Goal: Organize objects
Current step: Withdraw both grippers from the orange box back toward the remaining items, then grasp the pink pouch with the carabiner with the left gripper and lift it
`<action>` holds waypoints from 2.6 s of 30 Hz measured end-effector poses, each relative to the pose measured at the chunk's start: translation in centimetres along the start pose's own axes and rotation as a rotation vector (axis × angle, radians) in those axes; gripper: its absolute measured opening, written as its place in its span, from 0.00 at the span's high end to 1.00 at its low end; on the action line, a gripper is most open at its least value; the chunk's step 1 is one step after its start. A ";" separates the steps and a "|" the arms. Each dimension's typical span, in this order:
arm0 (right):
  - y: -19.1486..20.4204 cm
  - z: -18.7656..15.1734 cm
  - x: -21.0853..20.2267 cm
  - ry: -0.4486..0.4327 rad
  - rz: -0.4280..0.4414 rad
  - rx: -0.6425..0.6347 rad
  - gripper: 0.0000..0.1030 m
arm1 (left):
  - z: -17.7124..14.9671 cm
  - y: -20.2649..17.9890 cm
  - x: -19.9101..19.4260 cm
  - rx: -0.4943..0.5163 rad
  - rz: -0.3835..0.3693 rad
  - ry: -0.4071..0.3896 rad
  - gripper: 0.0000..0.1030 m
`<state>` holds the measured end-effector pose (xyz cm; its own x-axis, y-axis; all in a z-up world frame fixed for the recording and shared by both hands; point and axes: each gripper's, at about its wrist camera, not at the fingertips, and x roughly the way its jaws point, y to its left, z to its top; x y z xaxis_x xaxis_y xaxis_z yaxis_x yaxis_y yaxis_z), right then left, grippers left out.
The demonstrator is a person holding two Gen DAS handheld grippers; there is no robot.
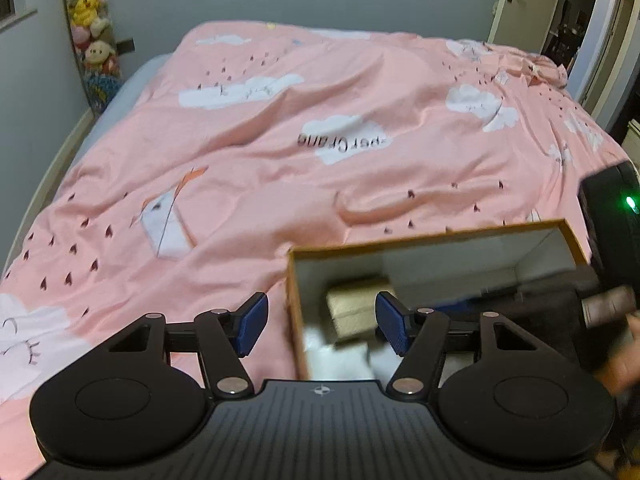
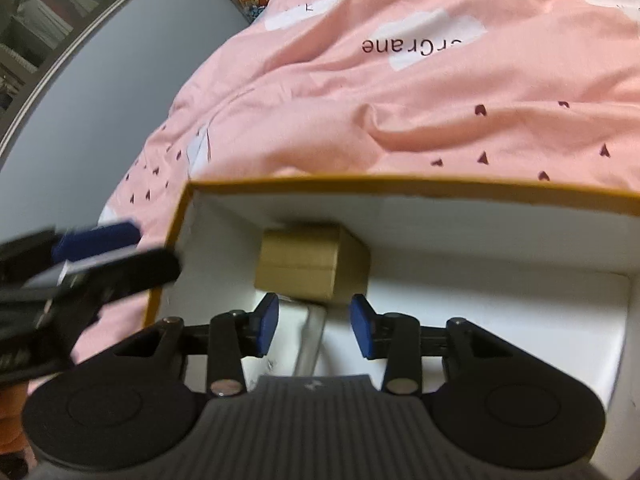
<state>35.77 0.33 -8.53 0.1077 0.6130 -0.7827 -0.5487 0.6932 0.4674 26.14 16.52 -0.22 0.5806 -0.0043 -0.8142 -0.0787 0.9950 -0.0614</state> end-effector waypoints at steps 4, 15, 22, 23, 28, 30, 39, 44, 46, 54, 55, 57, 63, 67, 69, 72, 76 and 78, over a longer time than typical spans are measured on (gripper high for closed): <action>0.5 0.4 1.2 0.009 0.012 0.003 0.64 | -0.5 0.9 -0.3 0.024 -0.001 0.047 0.29; 2.0 0.3 2.3 0.028 0.007 -0.028 0.72 | -1.2 1.2 -1.6 0.056 0.008 0.051 0.29; 2.9 -2.1 -1.9 -0.006 -0.001 -0.066 0.65 | -2.5 0.5 -4.8 0.033 -0.036 0.030 0.31; 3.0 -2.7 -2.7 -0.013 -0.001 -0.072 0.65 | -2.9 0.3 -5.4 0.027 -0.042 0.024 0.31; 3.7 -6.0 -6.3 -0.049 0.014 -0.099 0.64 | -5.3 -1.0 -7.9 -0.005 -0.080 0.010 0.33; 4.0 -7.5 -7.7 -0.076 0.006 -0.120 0.64 | -6.1 -1.7 -8.7 -0.019 -0.084 0.009 0.35; 4.4 -14.9 -13.3 -0.175 -0.042 -0.220 0.60 | -12.5 -6.8 -10.7 -0.060 -0.142 0.002 0.37; 3.2 -18.8 -15.0 -0.163 -0.094 -0.201 0.53 | -15.5 -9.1 -9.5 -0.061 -0.190 0.060 0.38; 2.7 -20.2 -15.6 -0.161 -0.100 -0.176 0.46 | -16.3 -9.1 -9.1 -0.081 -0.203 0.085 0.38; 0.9 -24.7 -15.8 -0.140 -0.168 -0.084 0.47 | -18.3 -7.9 -8.7 -0.174 -0.214 0.099 0.38; 0.5 -25.1 -15.6 -0.130 -0.172 -0.067 0.47 | -18.4 -7.5 -8.5 -0.199 -0.218 0.101 0.38; 0.1 -25.5 -15.4 -0.119 -0.180 -0.041 0.47 | -18.9 -7.0 -8.3 -0.236 -0.232 0.107 0.38; -0.5 -26.1 -13.9 -0.074 -0.172 -0.011 0.55 | -19.7 -5.9 -6.8 -0.332 -0.275 0.144 0.37; -0.8 -26.3 -13.1 -0.039 -0.161 0.003 0.56 | -20.1 -5.9 -6.1 -0.362 -0.321 0.179 0.33; -1.1 -26.5 -12.9 -0.029 -0.154 0.016 0.56 | -20.3 -6.1 -5.8 -0.360 -0.330 0.201 0.32; -1.2 -26.5 -12.8 -0.022 -0.147 0.023 0.56 | -20.6 -6.3 -5.3 -0.380 -0.336 0.227 0.32; -1.1 -26.5 -13.0 -0.021 -0.157 0.012 0.59 | -20.6 -6.5 -6.0 -0.351 -0.308 0.245 0.32; -1.0 -26.5 -13.1 -0.023 -0.163 0.007 0.59 | -20.7 -6.6 -6.7 -0.331 -0.318 0.259 0.32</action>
<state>12.93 -18.41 -9.66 0.2138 0.5002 -0.8391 -0.5165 0.7870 0.3375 5.97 7.88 -6.31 0.4016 -0.3674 -0.8389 -0.2070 0.8559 -0.4740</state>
